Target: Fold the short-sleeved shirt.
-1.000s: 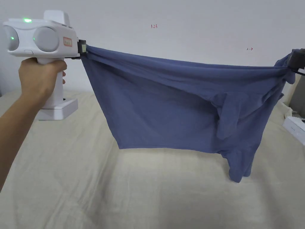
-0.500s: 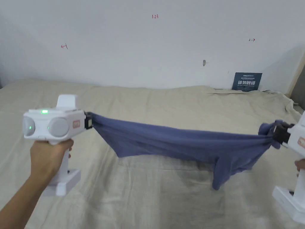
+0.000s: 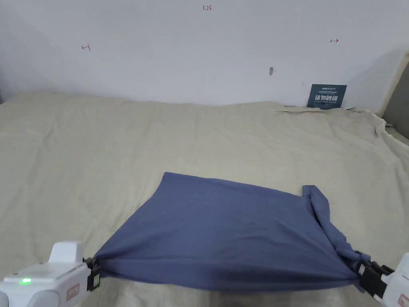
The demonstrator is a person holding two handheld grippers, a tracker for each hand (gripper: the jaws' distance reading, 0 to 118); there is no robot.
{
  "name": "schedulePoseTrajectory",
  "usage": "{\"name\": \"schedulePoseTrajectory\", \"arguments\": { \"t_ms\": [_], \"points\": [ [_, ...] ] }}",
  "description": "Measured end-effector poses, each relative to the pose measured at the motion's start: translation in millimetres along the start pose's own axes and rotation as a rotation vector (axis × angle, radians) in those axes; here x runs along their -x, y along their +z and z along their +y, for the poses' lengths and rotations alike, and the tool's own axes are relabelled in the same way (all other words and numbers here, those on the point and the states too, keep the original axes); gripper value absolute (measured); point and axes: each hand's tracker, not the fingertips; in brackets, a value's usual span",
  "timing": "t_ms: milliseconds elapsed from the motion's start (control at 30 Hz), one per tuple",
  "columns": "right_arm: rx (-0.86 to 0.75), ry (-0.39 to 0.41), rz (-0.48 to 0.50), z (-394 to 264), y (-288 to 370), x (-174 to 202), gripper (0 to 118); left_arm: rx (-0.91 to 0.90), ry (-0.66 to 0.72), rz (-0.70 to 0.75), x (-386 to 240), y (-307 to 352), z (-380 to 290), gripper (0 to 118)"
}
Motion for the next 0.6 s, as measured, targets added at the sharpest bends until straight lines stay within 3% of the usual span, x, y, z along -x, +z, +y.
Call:
{"name": "schedulePoseTrajectory", "arguments": {
  "t_ms": [300, 600],
  "points": [
    [0.107, -0.006, -0.038, -63, 32, -24, 6, 0.095, 0.030, 0.016, 10, 29, -73, 2],
    [0.193, 0.020, -0.121, -87, 17, -25, 6, 0.178, 0.016, 0.037, -3, 8, -88, 3]
  ]
}}
